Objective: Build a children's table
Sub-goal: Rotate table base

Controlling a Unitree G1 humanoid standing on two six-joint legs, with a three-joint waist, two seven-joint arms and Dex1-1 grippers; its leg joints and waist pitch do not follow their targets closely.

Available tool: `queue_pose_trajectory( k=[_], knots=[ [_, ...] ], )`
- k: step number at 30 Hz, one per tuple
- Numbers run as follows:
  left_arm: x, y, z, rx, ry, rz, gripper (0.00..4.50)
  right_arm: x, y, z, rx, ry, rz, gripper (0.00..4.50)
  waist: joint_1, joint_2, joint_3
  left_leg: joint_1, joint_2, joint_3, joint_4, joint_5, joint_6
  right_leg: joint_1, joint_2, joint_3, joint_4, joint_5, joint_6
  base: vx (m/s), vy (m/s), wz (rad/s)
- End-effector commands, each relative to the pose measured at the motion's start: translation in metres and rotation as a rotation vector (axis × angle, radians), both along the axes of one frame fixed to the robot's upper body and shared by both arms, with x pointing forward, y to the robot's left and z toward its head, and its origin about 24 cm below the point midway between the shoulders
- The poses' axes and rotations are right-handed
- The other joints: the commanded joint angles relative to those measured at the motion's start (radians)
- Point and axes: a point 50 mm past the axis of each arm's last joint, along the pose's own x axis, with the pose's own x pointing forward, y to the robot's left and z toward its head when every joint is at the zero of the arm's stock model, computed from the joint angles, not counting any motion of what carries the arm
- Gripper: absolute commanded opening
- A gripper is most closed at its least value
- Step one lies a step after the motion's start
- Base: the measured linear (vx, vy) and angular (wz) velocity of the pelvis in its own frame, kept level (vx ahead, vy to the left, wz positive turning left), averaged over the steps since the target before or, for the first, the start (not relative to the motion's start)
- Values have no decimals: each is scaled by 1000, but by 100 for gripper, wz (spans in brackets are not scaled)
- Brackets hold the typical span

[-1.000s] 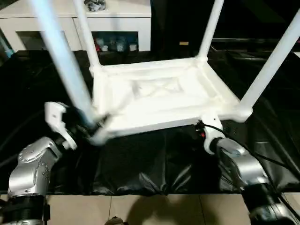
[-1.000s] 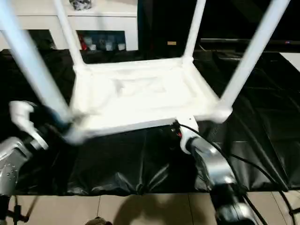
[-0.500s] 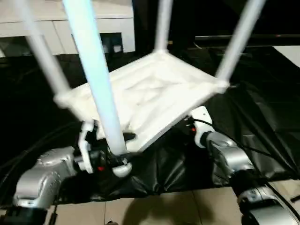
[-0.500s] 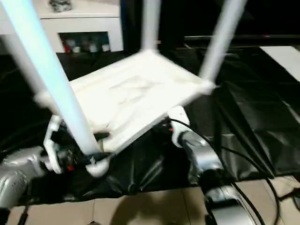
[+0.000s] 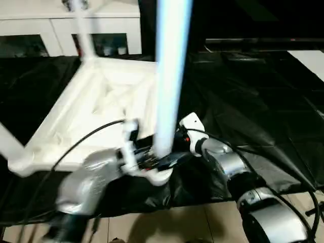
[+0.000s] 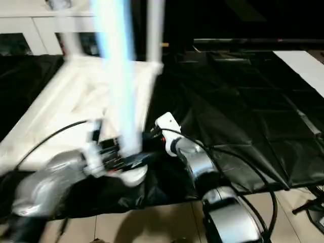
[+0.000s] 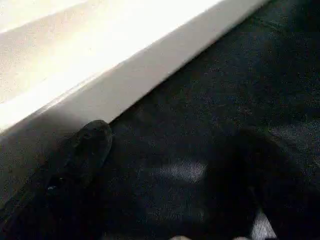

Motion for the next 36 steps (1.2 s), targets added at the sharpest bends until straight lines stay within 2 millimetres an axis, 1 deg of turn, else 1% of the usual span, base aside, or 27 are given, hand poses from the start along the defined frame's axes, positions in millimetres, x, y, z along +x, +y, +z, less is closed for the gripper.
queue_pose_trajectory(
  k=[1, 2, 3, 4, 5, 6, 8, 10, 11, 12, 14, 15, 16, 17, 20, 22, 23, 25, 26, 28, 30, 31, 32, 33, 34, 35, 36],
  knots=[
    [7, -13, 3, 35, -60, 28, 450, 0, 15, 4, 37, -13, 42, 449, 7, 11, -63, 7, 3, 12, -70, -209, 16, 52, -26, 24, -60, -99, -246, 0, 0, 0],
    [9, -14, 3, 39, -66, 45, 450, 0, 13, 4, 43, -12, 38, 449, 6, 7, -63, 4, 2, 12, -70, -207, 18, 54, -25, 24, -61, -99, -243, 0, 0, 0],
    [10, -15, 4, 35, -68, 51, 450, 1, 10, 4, 48, -12, 34, 449, 9, 17, -66, 4, 2, 10, -68, -189, 19, 56, -27, 23, -54, -68, -250, 0, 0, 0],
    [11, -16, 3, 43, -72, 49, 450, 1, 4, 2, 38, -14, 19, 449, 7, 12, -66, 4, 2, 12, -67, -183, 23, 56, -25, 23, -57, -56, -253, 0, 0, 0],
    [11, -17, 3, 50, -76, 46, 450, 1, -1, 1, 27, -17, 7, 449, 9, 9, -67, 4, 2, 12, -66, -175, 29, 56, -24, 22, -55, -39, -261, 0, 0, 0],
    [12, -18, 3, 56, -84, 51, 450, 1, -6, 0, 25, -16, -3, 449, 11, 10, -67, 5, 3, 12, -64, -172, 36, 56, -25, 22, -54, -31, -270, 0, 0, 0],
    [14, -18, 2, 69, -108, 77, 450, 1, -16, -2, 19, -16, -27, 449, 11, 10, -66, 5, 2, 13, -64, -173, 39, 56, -24, 21, -54, -33, -273, 0, 0, 0],
    [19, -12, -2, 108, -129, 110, 450, 1, -35, -3, 19, -25, -61, 449, 14, 22, -65, 8, 2, 12, -65, -199, 37, 55, -22, 20, -57, -50, -272, 0, 0, 0],
    [21, -9, -4, 137, -141, 121, 450, 0, -41, -2, 22, -29, -69, 449, 17, 18, -65, 13, 4, 13, -64, -214, 36, 52, -23, 21, -60, -60, -273, 0, 0, 0],
    [22, -6, -5, 156, -150, 129, 450, 0, -45, -2, 24, -32, -73, 449, 17, 16, -65, 9, 3, 12, -65, -215, 38, 56, -22, 20, -60, -65, -269, 0, 0, 0],
    [22, 1, -8, 211, -171, 125, 450, -1, -55, 1, 17, -50, -63, 449, 25, 16, -66, 8, 2, 11, -64, -203, 41, 57, -23, 21, -58, -71, -254, 0, 0, 0],
    [22, 1, -8, 211, -171, 125, 450, -1, -55, 1, 17, -50, -63, 449, 26, 16, -67, 9, 2, 12, -63, -195, 39, 55, -24, 20, -57, -69, -257, 0, 0, 0],
    [22, 15, -13, 280, -180, 107, 450, -2, -71, 7, 12, -78, -50, 449, 27, 17, -67, 8, 1, 12, -63, -195, 40, 56, -23, 20, -57, -69, -258, 0, 0, 0],
    [22, 23, -15, 306, -179, 96, 450, -3, -80, 11, 6, -92, -42, 449, 30, 13, -66, 8, 2, 12, -63, -195, 41, 57, -23, 21, -58, -72, -252, 0, 0, 0],
    [20, 40, -21, 368, -145, 30, 450, -5, -98, 19, -12, -111, -24, 449, 30, 12, -66, 8, 1, 12, -63, -182, 46, 56, -20, 19, -55, -61, -255, 0, 0, 0],
    [19, 46, -24, 398, -135, 3, 421, -8, -105, 22, -19, -117, -4, 450, 31, 13, -65, 9, 0, 13, -62, -191, 45, 54, -20, 19, -56, -75, -263, 0, 0, 0],
    [19, 53, -27, 436, -125, -32, 421, -11, -111, 26, -26, -121, 24, 450, 32, 12, -64, 8, 1, 14, -63, -195, 50, 55, -20, 19, -57, -82, -262, 0, 0, 0],
    [18, 59, -30, 483, -114, -69, 410, -15, -116, 29, -32, -122, 61, 450, 33, 13, -65, 7, 2, 14, -62, -187, 54, 55, -21, 19, -54, -74, -262, 0, 0, 0],
    [18, 62, -32, 516, -116, -86, 402, -19, -118, 31, -33, -119, 95, 450, 34, 13, -64, 8, 2, 14, -63, -189, 57, 55, -20, 19, -57, -76, -260, 0, 0, 0],
    [19, 68, -36, 572, -124, -111, 378, -26, -120, 35, -29, -113, 164, 450, 37, 12, -63, 7, 3, 13, -63, -194, 63, 55, -20, 19, -58, -82, -256, 0, 0, 0],
    [23, 75, -39, 627, -124, -120, 374, -38, -119, 42, 0, -92, 264, 450, 40, 12, -63, 10, 4, 14, -62, -202, 69, 55, -20, 20, -60, -89, -252, 0, 0, 0],
    [24, 78, -40, 641, -121, -122, 367, -42, -118, 44, 11, -78, 304, 450, 41, 19, -62, 9, 4, 12, -65, -214, 70, 56, -19, 19, -61, -97, -246, 0, 0, 0],
    [25, 80, -41, 649, -118, -123, 356, -46, -118, 45, 16, -67, 331, 450, 44, 17, -64, 10, 7, 11, -65, -220, 66, 54, -23, 20, -59, -102, -251, 0, 0, 0],
    [27, 83, -41, 657, -114, -123, 343, -52, -117, 47, 25, -48, 379, 450, 48, 15, -62, 11, 5, 13, -65, -231, 63, 54, -21, 20, -63, -124, -250, 0, 0, 0],
    [28, 84, -41, 660, -113, -123, 335, -54, -117, 48, 28, -40, 400, 450, 50, 15, -63, 11, 8, 11, -66, -231, 60, 54, -24, 21, -62, -124, -251, 0, 0, 0],
    [28, 84, -41, 660, -112, -123, 332, -55, -117, 49, 29, -38, 404, 450, 50, 14, -62, 7, 7, 11, -67, -229, 55, 55, -26, 20, -62, -135, -248, 0, 0, 0],
    [31, 88, -40, 664, -108, -119, 329, -62, -116, 52, 49, -14, 447, 450, 49, 15, -61, 9, 6, 12, -67, -234, 56, 52, -24, 21, -66, -146, -247, 0, 0, 0]
  ],
)
